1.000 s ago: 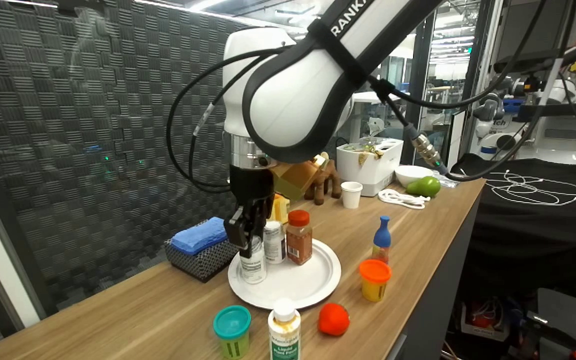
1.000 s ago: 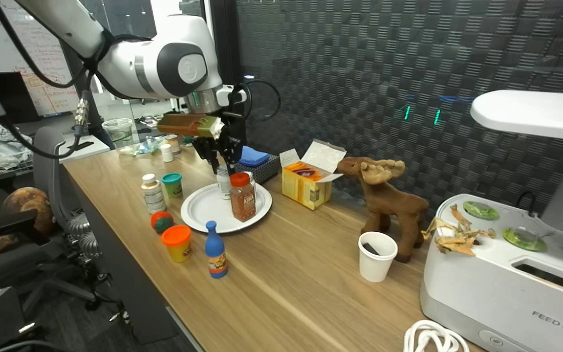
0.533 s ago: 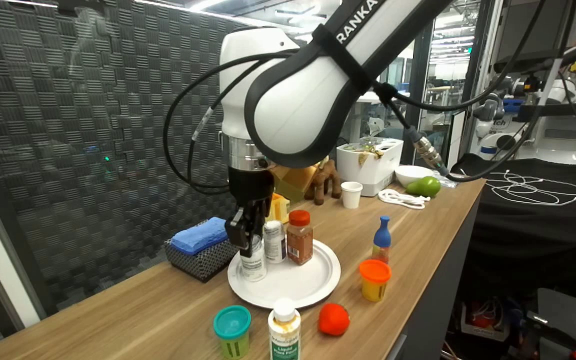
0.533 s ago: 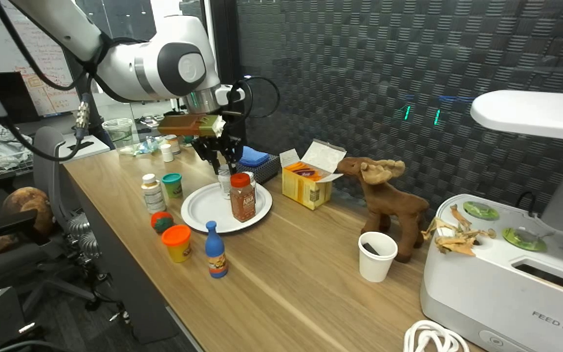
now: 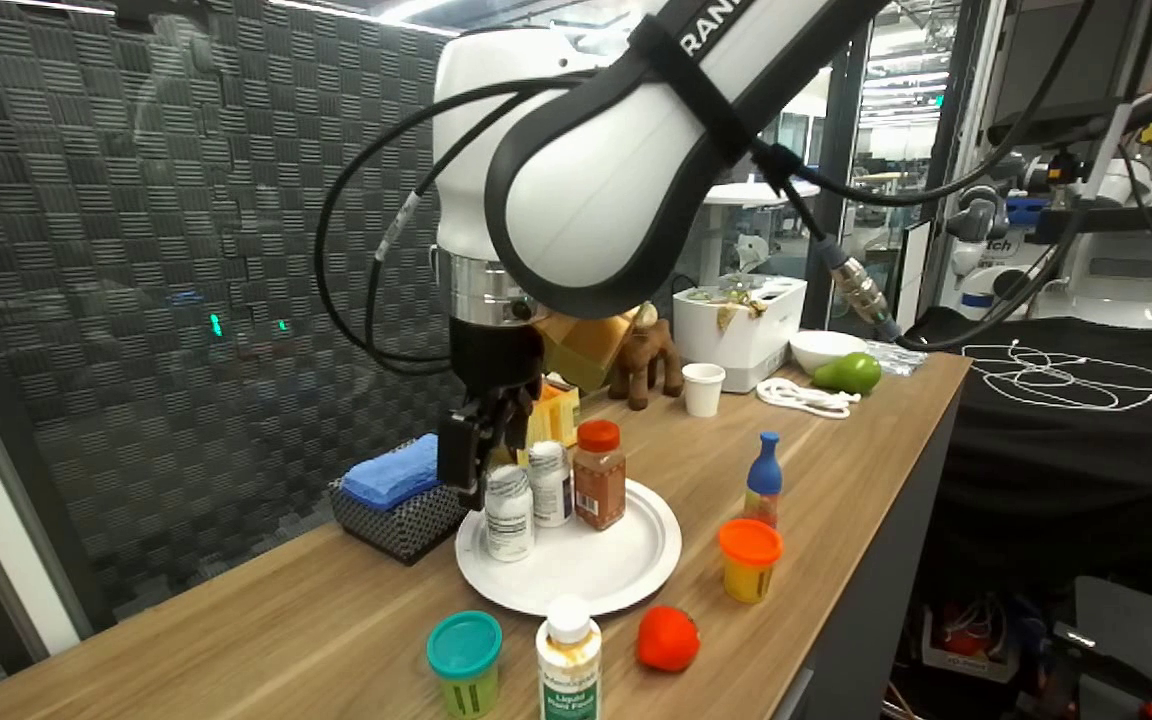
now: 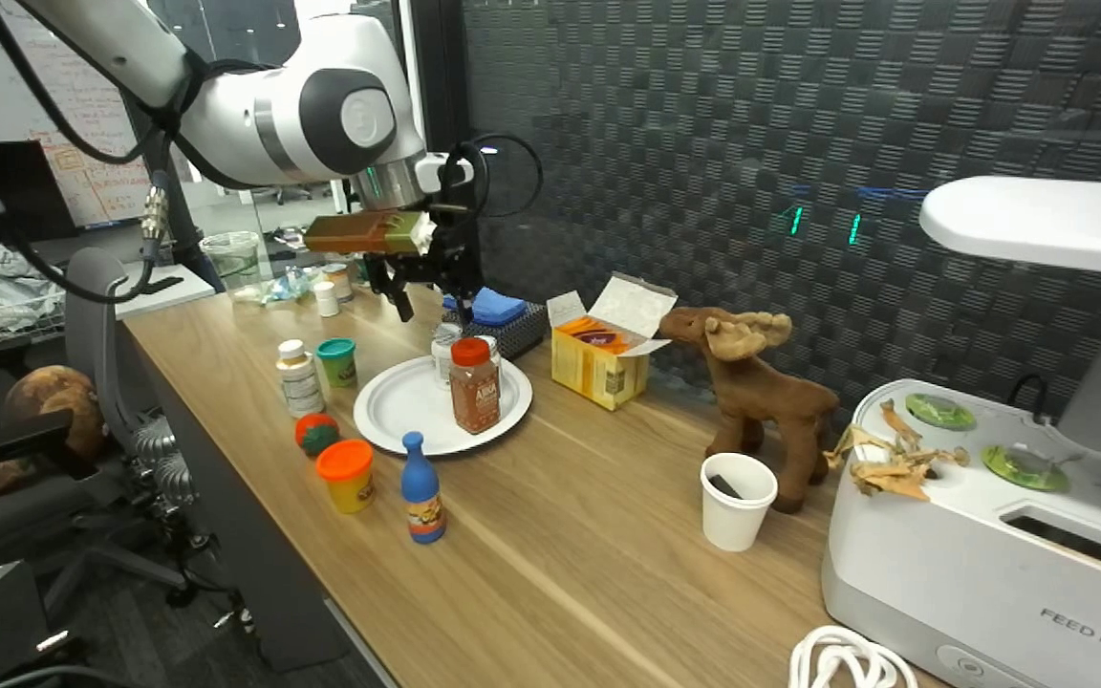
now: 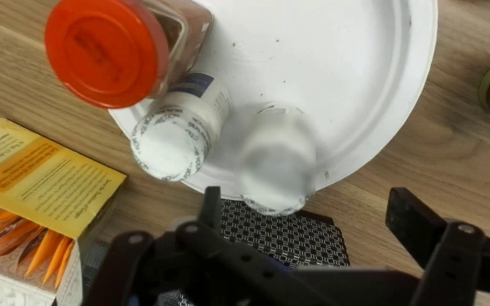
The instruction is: Put the bottles on the tray
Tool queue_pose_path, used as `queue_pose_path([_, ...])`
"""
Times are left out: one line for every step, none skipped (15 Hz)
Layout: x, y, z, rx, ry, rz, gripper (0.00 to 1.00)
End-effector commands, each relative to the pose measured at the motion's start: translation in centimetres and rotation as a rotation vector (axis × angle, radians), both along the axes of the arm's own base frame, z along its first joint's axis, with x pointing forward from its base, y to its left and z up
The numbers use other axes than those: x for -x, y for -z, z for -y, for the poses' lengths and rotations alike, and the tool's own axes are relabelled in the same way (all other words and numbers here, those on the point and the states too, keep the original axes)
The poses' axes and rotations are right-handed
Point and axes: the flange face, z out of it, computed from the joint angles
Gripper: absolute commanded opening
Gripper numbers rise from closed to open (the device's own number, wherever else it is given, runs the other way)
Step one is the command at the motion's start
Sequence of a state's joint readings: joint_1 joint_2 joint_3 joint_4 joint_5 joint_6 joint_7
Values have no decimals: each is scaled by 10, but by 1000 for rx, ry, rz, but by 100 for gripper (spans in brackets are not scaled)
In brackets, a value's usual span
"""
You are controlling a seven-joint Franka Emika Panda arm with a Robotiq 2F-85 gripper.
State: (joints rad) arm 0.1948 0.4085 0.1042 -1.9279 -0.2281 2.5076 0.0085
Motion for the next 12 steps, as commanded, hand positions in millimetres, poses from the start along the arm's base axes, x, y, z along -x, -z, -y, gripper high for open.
queue_pose_path([22, -27, -15, -39, -26, -3, 100])
queue_pose_path([28, -30, -21, -50, -32, -9, 100])
queue_pose_path([34, -30, -28, -61, -38, -18, 100])
queue_pose_path([41, -31, -35, -72, -45, -26, 100])
queue_pose_path([49, -29, -41, -83, -47, -40, 100])
queue_pose_path([56, -23, -47, -84, -49, -59, 100])
queue_pose_path([63, -18, -52, -82, -55, -77, 100])
queue_pose_path([70, -10, -57, -77, -59, -99, 100])
queue_pose_path([75, -2, -61, -74, -72, -115, 100])
queue_pose_path([79, 6, -66, -75, -89, -135, 100])
queue_pose_path([84, 13, -71, -77, -105, -149, 100])
queue_pose_path([87, 20, -75, -76, -116, -161, 100])
